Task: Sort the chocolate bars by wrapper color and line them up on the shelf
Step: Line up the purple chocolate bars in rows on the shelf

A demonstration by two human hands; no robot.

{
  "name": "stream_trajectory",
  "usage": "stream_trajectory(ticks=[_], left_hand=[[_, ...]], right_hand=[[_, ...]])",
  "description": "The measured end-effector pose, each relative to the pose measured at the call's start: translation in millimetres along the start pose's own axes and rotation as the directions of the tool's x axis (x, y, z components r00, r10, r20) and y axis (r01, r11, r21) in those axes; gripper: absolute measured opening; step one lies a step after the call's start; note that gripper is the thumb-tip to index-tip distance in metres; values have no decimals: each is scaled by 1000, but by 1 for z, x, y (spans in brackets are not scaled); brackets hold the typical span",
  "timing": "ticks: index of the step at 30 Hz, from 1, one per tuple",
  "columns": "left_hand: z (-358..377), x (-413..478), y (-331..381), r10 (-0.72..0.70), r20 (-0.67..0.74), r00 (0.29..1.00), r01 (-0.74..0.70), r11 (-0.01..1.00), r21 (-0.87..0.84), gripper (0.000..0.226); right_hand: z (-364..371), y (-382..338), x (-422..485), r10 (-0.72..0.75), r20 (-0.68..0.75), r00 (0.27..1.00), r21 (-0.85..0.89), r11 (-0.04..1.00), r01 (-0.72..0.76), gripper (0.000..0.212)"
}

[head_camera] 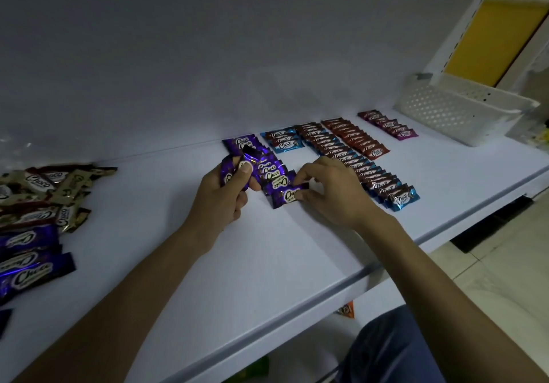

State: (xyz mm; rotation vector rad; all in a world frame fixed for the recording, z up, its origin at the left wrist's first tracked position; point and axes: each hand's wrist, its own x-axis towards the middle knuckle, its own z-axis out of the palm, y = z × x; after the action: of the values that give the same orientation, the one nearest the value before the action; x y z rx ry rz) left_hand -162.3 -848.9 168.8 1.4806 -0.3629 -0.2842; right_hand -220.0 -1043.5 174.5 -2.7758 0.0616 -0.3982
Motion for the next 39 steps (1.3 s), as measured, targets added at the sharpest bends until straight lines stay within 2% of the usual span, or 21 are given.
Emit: stream_trajectory(ticks=[3,6,9,11,12,14,17,21,24,25,27,29,31,33,35,39], left_hand=[[-1,1,-2,-59,-11,998,59,998,-4,28],[-1,0,-2,-21,10,1000,21,1000,11,27],[0,-2,-1,24,14,1000,-25,998,59,31],[1,-3,-1,54,22,998,-55,996,63,30],[1,-3,0,65,28,997,-67,996,58,30],[1,-3,1,71,33,997,-73,996,54,29],[1,-4,2,74,23,997,-75,996,43,24],[2,-3,1,91,22,996,-92,994,53,23],[3,-1,1,55,3,998,-55,997,53,33],[3,0,2,26,-4,1000,-26,999,36,38],[2,2,3,-35,10,999,36,998,-45,42],[0,2,4,-97,35,995,101,982,-162,41],[-1,2,6,-142,48,989,149,959,-242,36],[0,2,6,-153,32,988,156,957,-245,32],[1,3,4,-123,-1,992,121,980,-159,30],[0,0,1,10,-4,1000,-10,1000,21,18]], right_hand=[[6,-2,8,7,-52,999,-3,1000,-7,22],[12,-1,10,37,-81,996,39,999,-34,23],[20,3,3,105,-238,966,240,970,-46,15],[19,2,-3,138,-357,924,350,937,-5,10],[17,-2,-6,142,-369,918,404,914,21,12],[12,-15,-7,145,-264,954,571,820,33,18],[10,-33,-7,99,-94,991,805,592,17,10],[13,-40,-7,98,-9,995,905,424,-34,18],[11,-37,-5,228,27,973,963,254,-86,7],[9,-34,-4,280,17,960,965,245,-89,8],[1,-27,-5,302,-36,953,938,340,-72,17],[-11,-19,-7,217,-69,974,862,504,-51,17],[-18,-8,-8,50,5,999,658,752,-41,15],[-17,2,-7,-36,118,992,437,899,-19,16],[-13,7,-5,-31,149,988,355,934,-24,16],[-3,12,1,3,88,996,208,978,-21,15]])
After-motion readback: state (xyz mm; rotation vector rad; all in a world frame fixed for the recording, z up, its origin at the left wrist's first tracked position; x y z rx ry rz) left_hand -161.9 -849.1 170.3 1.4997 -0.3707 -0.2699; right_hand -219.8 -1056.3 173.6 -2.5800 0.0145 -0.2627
